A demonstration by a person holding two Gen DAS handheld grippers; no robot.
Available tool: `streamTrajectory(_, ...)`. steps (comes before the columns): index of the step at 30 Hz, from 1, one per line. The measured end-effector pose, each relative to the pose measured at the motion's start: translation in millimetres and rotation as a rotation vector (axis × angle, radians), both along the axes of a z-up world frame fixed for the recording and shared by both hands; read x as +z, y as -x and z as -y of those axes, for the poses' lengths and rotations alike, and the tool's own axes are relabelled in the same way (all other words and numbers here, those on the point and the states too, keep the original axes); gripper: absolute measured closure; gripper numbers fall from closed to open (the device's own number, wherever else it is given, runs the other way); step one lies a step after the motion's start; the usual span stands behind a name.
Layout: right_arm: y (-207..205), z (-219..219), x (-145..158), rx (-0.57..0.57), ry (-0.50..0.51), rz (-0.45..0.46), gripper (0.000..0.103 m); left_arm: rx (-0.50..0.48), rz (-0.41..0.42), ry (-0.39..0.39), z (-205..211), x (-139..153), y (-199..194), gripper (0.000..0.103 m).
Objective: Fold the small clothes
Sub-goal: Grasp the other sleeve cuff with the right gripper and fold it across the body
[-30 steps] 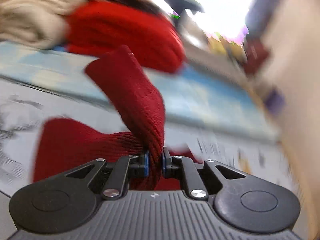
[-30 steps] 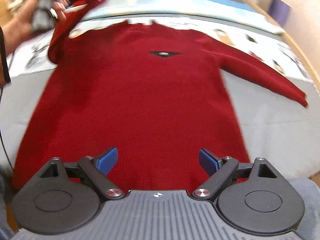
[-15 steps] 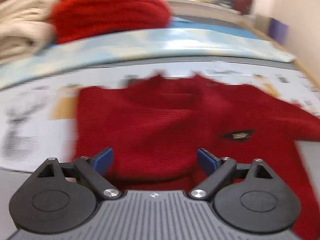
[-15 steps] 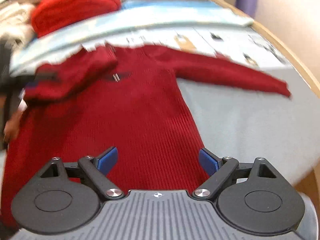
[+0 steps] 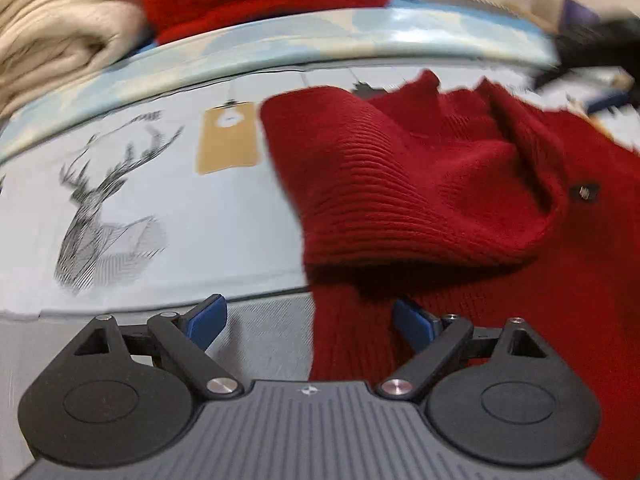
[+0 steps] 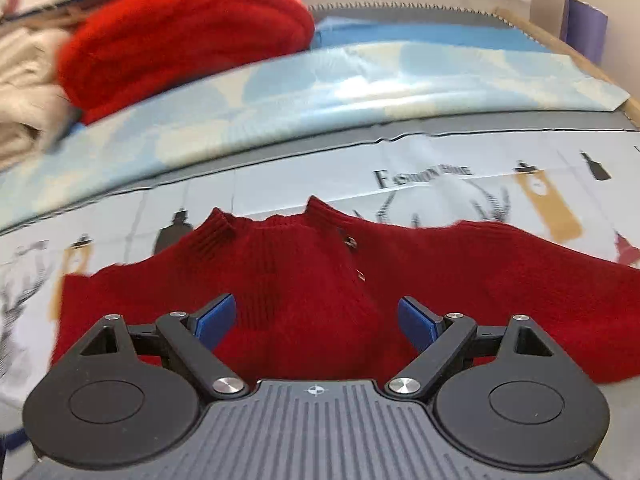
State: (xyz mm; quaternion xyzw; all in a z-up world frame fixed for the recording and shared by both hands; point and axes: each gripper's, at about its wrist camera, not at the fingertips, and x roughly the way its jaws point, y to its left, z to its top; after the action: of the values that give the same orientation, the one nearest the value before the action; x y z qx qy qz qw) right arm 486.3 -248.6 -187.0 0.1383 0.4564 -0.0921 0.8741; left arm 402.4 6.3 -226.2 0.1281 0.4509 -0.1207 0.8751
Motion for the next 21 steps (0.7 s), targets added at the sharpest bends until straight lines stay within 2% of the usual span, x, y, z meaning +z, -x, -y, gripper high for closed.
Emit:
streamTrajectory(1, -12, -6, -7, -0.011, 0.014, -0.017, 0.014, -0.008, 0.006, -0.004, 2, -5, -6, 0.014)
streamTrajectory(2, -25, -13, -15, -0.006, 0.039, -0.035, 0.014, -0.003, 0.014, -0.004, 4, -8, -12, 0.024)
streamTrajectory(3, -33, -21, -21, 0.005, 0.073, -0.052, 0.014, 0.011, 0.010, 0.003, 5, -11, -20, 0.030)
streamTrajectory(4, -42, -29, -28, 0.024, 0.121, -0.069, 0.015, 0.027, -0.007, 0.035, 2, -11, -26, 0.047)
streamTrajectory(5, -49, -36, -35, 0.049, 0.181, -0.090, 0.018, 0.045, -0.026, 0.081, -3, -9, -28, 0.069)
streamTrajectory(6, -54, -41, -38, 0.083, 0.226, -0.106, 0.056, 0.058, -0.057, 0.140, -9, -7, -32, 0.078)
streamTrajectory(7, -56, -44, -39, 0.109, 0.261, -0.117, 0.091, 0.086, -0.074, 0.160, -13, -5, -34, 0.079)
streamTrajectory(9, -52, -36, -23, 0.069, 0.225, -0.063, 0.092, 0.081, -0.062, 0.118, -18, -1, -34, 0.081)
streamTrajectory(13, -12, -2, 53, 0.018, 0.000, 0.231, 0.093, 0.111, -0.092, 0.109, -26, 1, -34, 0.083)
streamTrajectory(15, 18, 28, 75, -0.044, -0.116, 0.343, 0.093, 0.114, -0.104, 0.102, -28, -1, -36, 0.083)
streamTrajectory(17, 49, 65, 67, -0.145, -0.244, 0.374, 0.093, 0.102, -0.095, 0.095, -26, 3, -31, 0.083)
streamTrajectory(19, 70, 92, 31, -0.227, -0.310, 0.358, 0.092, 0.079, -0.091, 0.066, -20, 2, -27, 0.082)
streamTrajectory(20, 73, 105, 2, -0.254, -0.341, 0.304, 0.091, 0.072, -0.095, 0.049, -17, -2, -26, 0.080)
streamTrajectory(21, 73, 115, -28, -0.283, -0.346, 0.207, 0.087, 0.054, -0.087, 0.022, -13, -4, -24, 0.079)
